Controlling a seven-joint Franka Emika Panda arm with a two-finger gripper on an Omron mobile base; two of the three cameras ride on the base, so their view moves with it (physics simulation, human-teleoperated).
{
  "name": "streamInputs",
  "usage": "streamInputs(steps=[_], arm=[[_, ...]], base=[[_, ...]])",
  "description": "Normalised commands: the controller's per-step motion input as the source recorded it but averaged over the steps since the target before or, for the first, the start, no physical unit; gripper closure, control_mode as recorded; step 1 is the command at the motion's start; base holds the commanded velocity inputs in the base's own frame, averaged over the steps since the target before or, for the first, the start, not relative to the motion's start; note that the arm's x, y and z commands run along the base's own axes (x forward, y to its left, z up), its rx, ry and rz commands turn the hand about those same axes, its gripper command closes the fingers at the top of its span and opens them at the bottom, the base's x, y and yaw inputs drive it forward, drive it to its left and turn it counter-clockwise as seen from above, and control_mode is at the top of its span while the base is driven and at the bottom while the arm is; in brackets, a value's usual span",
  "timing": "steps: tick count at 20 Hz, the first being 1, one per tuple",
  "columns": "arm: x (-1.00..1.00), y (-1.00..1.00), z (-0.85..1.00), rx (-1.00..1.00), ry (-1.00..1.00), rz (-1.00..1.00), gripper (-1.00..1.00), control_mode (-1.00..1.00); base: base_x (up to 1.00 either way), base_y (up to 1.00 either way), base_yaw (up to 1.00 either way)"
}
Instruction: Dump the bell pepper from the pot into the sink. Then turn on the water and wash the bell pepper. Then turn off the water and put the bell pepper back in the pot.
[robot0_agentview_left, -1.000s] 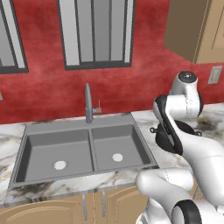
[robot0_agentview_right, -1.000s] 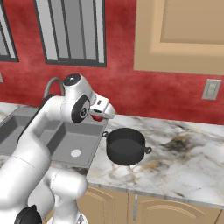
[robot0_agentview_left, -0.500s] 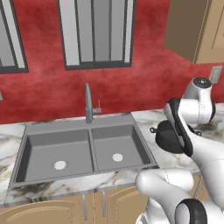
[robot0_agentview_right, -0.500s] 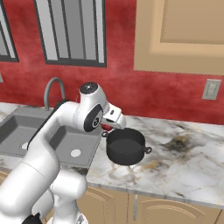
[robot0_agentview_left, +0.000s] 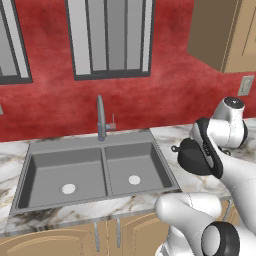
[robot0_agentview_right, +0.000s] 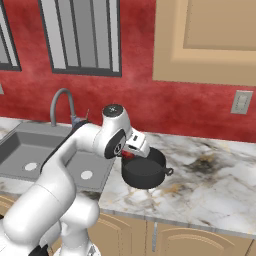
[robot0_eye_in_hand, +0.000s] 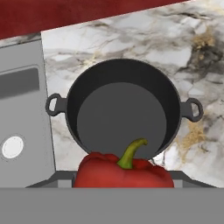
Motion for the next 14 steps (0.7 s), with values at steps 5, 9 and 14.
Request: streamInputs(steps=[5,9,14], arm=[[0.00,-0.07,-0.42,0.00,0.02,0.00,1.00,-1.00],[0.01,-0.02,-0.33,0.00,0.01,0.00,1.00,-1.00],[0.08,-0.02,-0.11,0.00,0.00,0.00,1.00,-1.00]], base=[[0.00,0.00,0.00],[0.00,0.00,0.00],[0.00,0.00,0.00]])
